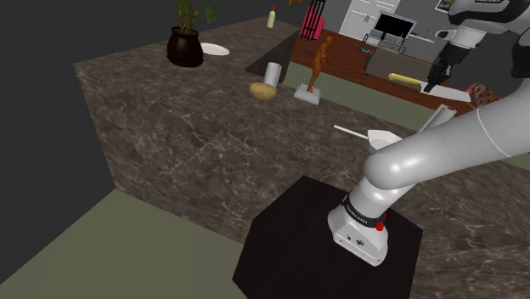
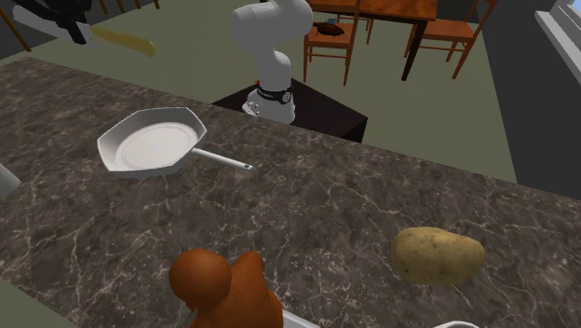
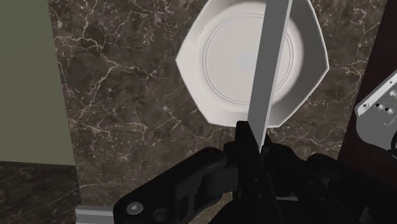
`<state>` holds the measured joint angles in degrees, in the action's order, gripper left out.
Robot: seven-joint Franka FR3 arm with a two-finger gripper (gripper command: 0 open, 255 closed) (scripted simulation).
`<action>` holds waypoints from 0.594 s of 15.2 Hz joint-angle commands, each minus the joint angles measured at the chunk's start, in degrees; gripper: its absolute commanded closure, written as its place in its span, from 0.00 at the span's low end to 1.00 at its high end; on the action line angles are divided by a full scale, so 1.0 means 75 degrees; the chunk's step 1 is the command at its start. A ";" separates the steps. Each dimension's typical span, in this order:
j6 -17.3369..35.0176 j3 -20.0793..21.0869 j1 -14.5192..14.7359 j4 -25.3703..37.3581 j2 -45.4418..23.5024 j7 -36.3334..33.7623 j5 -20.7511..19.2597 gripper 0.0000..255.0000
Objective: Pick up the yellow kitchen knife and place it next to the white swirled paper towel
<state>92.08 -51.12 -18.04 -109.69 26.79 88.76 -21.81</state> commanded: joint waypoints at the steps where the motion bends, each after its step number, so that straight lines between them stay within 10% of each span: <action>1: 0.0026 -0.0324 -0.0025 0.0125 -0.0043 0.0367 -0.0065 1.00; 9: 0.0039 -0.2092 0.0274 0.1070 -0.0481 0.2016 -0.0084 1.00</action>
<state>92.33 -64.79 -16.59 -102.73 23.76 102.16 -22.58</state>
